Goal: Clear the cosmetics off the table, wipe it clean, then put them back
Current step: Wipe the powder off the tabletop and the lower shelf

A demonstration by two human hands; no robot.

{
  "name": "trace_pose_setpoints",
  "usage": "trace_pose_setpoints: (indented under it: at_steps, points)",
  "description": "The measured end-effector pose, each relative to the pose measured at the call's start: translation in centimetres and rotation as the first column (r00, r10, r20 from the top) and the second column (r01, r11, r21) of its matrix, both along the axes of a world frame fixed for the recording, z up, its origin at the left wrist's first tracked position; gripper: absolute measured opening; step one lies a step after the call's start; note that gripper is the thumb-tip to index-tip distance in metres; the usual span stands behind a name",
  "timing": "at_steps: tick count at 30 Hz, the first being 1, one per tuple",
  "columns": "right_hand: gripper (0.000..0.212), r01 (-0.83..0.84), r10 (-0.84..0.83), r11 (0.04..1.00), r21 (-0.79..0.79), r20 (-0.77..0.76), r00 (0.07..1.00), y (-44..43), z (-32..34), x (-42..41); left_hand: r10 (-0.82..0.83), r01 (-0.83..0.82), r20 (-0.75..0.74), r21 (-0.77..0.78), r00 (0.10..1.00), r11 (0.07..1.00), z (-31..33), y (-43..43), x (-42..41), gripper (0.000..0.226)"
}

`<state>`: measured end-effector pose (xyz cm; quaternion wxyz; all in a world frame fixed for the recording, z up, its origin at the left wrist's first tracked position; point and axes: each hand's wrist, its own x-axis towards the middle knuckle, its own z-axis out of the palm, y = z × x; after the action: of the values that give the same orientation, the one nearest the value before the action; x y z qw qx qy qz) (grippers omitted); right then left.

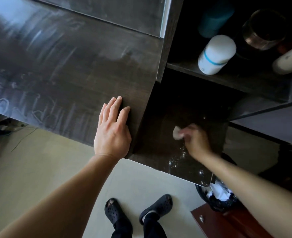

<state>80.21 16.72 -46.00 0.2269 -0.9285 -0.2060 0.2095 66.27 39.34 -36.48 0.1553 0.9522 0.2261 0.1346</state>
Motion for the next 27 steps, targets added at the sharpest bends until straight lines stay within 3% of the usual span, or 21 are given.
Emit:
trace_pose_setpoints:
  at_steps: [2, 3, 5, 9, 12, 14, 18, 20, 22, 24, 25, 27]
  points:
    - [0.029, -0.214, 0.209, 0.975, -0.066, -0.080, 0.975, -1.8, 1.4, -3.5, 0.001, -0.001, 0.001, -0.003, 1.000, 1.000, 0.0, 0.0, 0.0, 0.039]
    - [0.029, -0.215, 0.204, 0.975, -0.052, -0.163, 0.965, -1.8, 2.0, -3.0, 0.002, -0.002, 0.003, -0.007, 1.000, 1.000, 0.1, -0.1, 0.0, 0.039]
    - [0.029, -0.135, 0.127, 0.990, -0.029, -0.200, 0.971, 0.1, 1.9, 0.8, 0.007, -0.007, 0.012, -0.009, 1.000, 1.000, 0.1, -0.1, 0.1, 0.040]
    - [0.032, 0.196, -0.192, 0.977, 0.080, -0.062, 0.979, 6.1, 1.3, 12.3, 0.008, -0.008, 0.015, -0.002, 1.000, 1.000, -0.1, -0.1, 0.0, 0.041]
    - [0.031, 0.199, -0.199, 0.980, -0.013, -0.059, 0.978, 8.6, -0.5, 15.0, 0.004, -0.004, 0.010, -0.001, 1.000, 1.000, 0.0, -0.1, 0.1, 0.042]
    - [0.030, 0.178, -0.178, 0.984, -0.026, 0.007, 0.984, 8.7, -0.9, 11.8, 0.003, -0.003, 0.004, -0.003, 1.000, 1.000, 0.0, -0.1, 0.1, 0.042]
    - [0.030, -0.135, 0.134, 0.990, -0.030, -0.031, 0.990, 3.8, 0.2, 0.4, 0.004, -0.004, -0.007, -0.008, 1.000, 1.000, 0.1, -0.1, 0.1, 0.040]
    - [0.030, -0.356, 0.334, 0.926, -0.123, -0.173, 0.927, 0.8, 1.4, -3.7, 0.004, -0.004, -0.009, -0.008, 1.000, 1.000, 0.2, -0.1, 0.0, 0.040]
    - [0.026, -0.434, 0.371, 0.897, -0.079, -0.398, 0.839, 0.0, 2.8, -3.7, 0.004, -0.004, 0.000, -0.008, 1.000, 1.000, 0.1, -0.1, 0.0, 0.040]
    - [0.027, -0.202, 0.197, 0.979, 0.039, -0.459, 0.866, 0.7, 2.8, 0.4, 0.003, -0.003, 0.007, -0.008, 1.000, 1.000, 0.0, -0.1, 0.1, 0.039]
    - [0.030, -0.001, 0.016, 0.999, 0.039, -0.392, 0.920, 1.2, 1.8, 3.8, 0.005, -0.004, 0.012, -0.007, 1.000, 1.000, 0.0, -0.1, 0.1, 0.039]
    - [0.023, 0.245, -0.243, 0.969, -0.017, -0.188, 0.951, 2.4, 1.8, 10.0, 0.008, -0.008, 0.020, -0.005, 1.000, 1.000, -0.1, -0.1, 0.1, 0.040]
